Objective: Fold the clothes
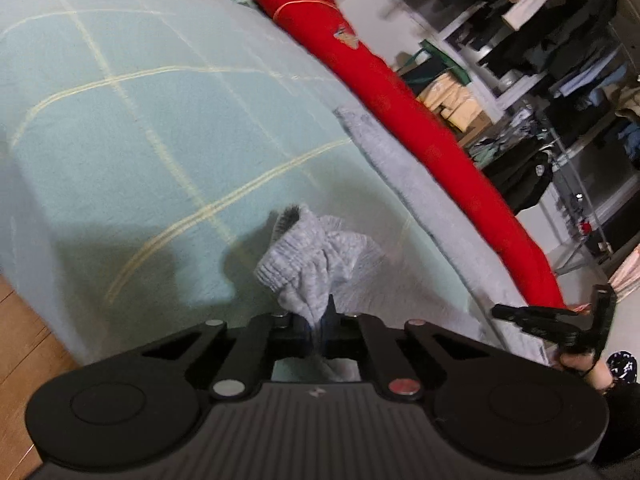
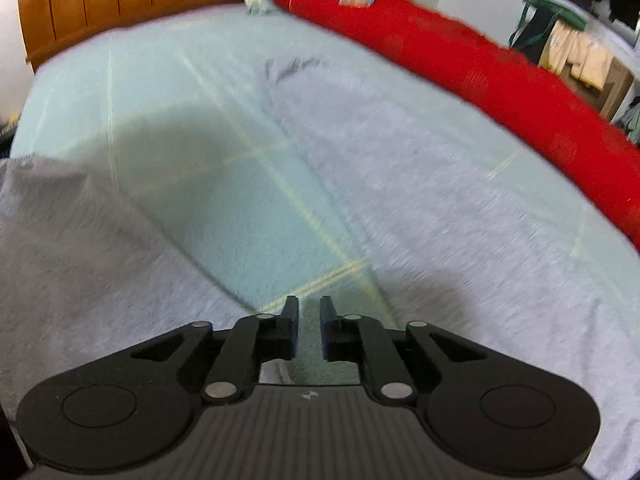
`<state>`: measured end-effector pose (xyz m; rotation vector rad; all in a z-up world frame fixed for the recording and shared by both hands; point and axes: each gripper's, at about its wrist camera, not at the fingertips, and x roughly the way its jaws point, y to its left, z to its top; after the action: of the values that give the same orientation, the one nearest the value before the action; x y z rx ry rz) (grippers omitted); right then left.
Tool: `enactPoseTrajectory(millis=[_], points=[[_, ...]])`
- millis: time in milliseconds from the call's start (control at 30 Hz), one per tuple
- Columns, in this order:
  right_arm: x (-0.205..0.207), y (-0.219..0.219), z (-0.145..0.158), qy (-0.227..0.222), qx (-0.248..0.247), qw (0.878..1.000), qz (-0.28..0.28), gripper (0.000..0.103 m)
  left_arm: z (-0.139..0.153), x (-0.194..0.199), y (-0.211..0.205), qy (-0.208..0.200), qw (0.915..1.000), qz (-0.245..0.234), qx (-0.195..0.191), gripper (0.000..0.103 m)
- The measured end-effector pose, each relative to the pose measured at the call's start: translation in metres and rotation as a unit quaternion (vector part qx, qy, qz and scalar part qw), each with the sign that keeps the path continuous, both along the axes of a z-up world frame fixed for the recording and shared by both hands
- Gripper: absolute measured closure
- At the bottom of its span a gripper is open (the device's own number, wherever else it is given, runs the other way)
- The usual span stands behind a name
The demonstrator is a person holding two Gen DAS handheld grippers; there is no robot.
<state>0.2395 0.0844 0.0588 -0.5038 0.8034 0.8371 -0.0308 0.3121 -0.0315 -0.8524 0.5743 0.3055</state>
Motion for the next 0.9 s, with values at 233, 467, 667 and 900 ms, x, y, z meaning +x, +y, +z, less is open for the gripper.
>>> enactPoseTrajectory(millis=[233,467,667,900], points=[[-0.007,-0.034,0.014,-0.005,0.015,0.999,-0.047,0.071,-0.023,0.002,0.003,0.040,0.9990,0.000,-0.017,0.093],[-0.025,-0.068,0.017,-0.006,0.024,0.997,-0.078,0.059,0.008,-0.009,0.015,0.089,0.9931,0.011,0.076,0.055],[-0.030,-0.070,0.013,0.002,0.045,0.996,-0.083,0.057,0.041,0.026,0.019,0.080,0.9809,-0.041,0.172,0.053],[-0.045,-0.069,0.016,0.006,0.058,0.995,-0.076,0.057,0.026,0.089,0.009,0.095,0.9468,-0.182,0.248,0.052]])
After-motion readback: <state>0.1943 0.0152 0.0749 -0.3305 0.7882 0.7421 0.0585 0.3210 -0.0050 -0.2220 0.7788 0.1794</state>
